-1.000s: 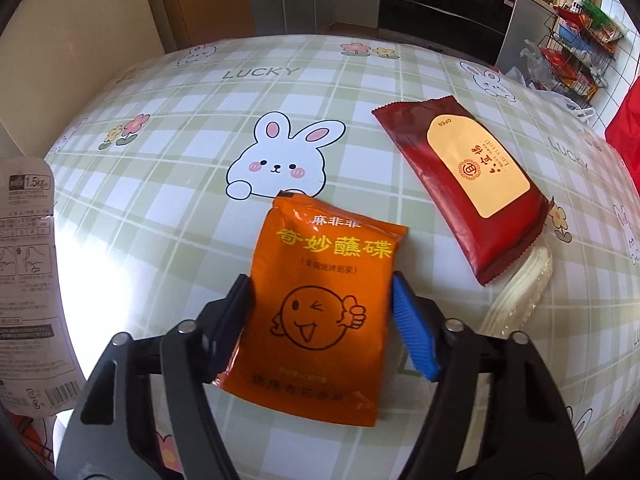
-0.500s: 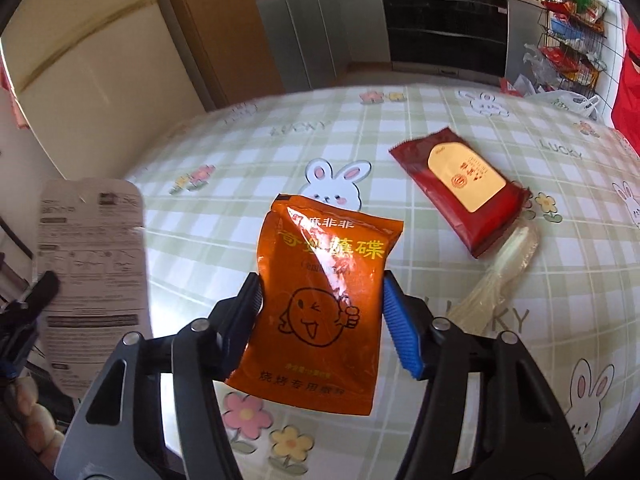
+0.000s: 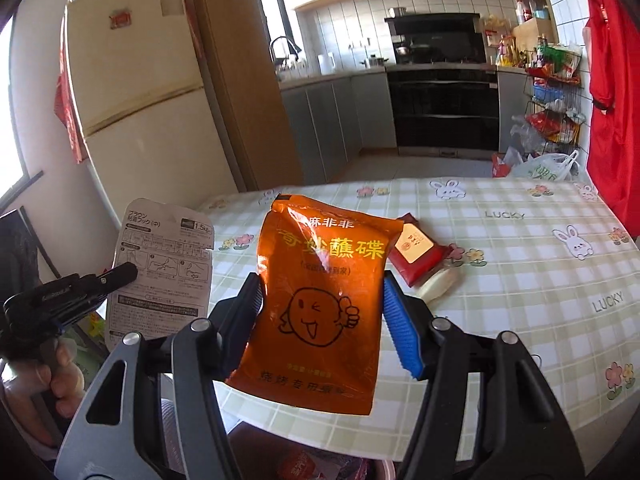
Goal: Collect trash
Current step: 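Carry the orange packet over the pink bin and open the right tool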
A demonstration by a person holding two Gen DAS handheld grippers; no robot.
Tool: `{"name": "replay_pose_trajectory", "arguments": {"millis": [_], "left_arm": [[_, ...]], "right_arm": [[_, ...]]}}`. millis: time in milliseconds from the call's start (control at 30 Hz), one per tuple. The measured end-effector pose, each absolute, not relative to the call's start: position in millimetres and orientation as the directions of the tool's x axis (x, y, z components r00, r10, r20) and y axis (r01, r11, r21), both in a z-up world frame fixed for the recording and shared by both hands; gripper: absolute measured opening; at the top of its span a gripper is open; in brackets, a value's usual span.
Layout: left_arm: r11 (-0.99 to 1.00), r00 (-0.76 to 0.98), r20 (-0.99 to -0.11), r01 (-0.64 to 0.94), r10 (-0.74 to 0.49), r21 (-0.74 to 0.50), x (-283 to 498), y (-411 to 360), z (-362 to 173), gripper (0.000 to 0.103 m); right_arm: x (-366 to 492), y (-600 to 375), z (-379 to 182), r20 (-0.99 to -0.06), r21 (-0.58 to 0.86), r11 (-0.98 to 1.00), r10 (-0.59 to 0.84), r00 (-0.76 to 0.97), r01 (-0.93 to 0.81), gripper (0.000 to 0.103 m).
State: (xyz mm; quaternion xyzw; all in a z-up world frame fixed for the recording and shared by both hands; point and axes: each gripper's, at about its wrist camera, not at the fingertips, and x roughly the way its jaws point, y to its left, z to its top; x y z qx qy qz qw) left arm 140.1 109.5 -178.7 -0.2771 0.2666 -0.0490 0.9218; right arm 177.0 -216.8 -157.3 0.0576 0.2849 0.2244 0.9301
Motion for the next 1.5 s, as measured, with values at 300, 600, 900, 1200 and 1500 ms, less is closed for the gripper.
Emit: {"name": "replay_pose_trajectory", "arguments": {"millis": [300, 600, 900, 1200, 1500], "left_arm": [[0.862, 0.864, -0.441, -0.014, -0.245, -0.506, 101, 89, -151, 0.008], [0.868, 0.889, -0.401, -0.007, -0.223, -0.497, 56, 96, -130, 0.008], [0.853, 0.899, -0.370, 0.009, -0.236, -0.522, 43, 101, -124, 0.008], [0.848, 0.894, -0.382, -0.004, -0.234, -0.530, 46, 106, -129, 0.008], [0.849, 0.890, -0.387, 0.000, -0.241, -0.528, 49, 103, -131, 0.008]], "right_arm": [[121, -236, -142, -0.461, 0.216, 0.878, 0.477, 0.748, -0.427, 0.061], [80, -227, -133, -0.466, 0.206, 0.858, 0.509, 0.724, -0.471, 0.061], [61, -207, -126, -0.477, 0.149, 0.850, 0.510, 0.716, -0.506, 0.065], [68, -200, -130, -0.486, 0.124, 0.845, 0.508, 0.711, -0.520, 0.074], [61, -197, -123, -0.455, 0.095, 0.838, 0.516, 0.726, -0.537, 0.085]]}}
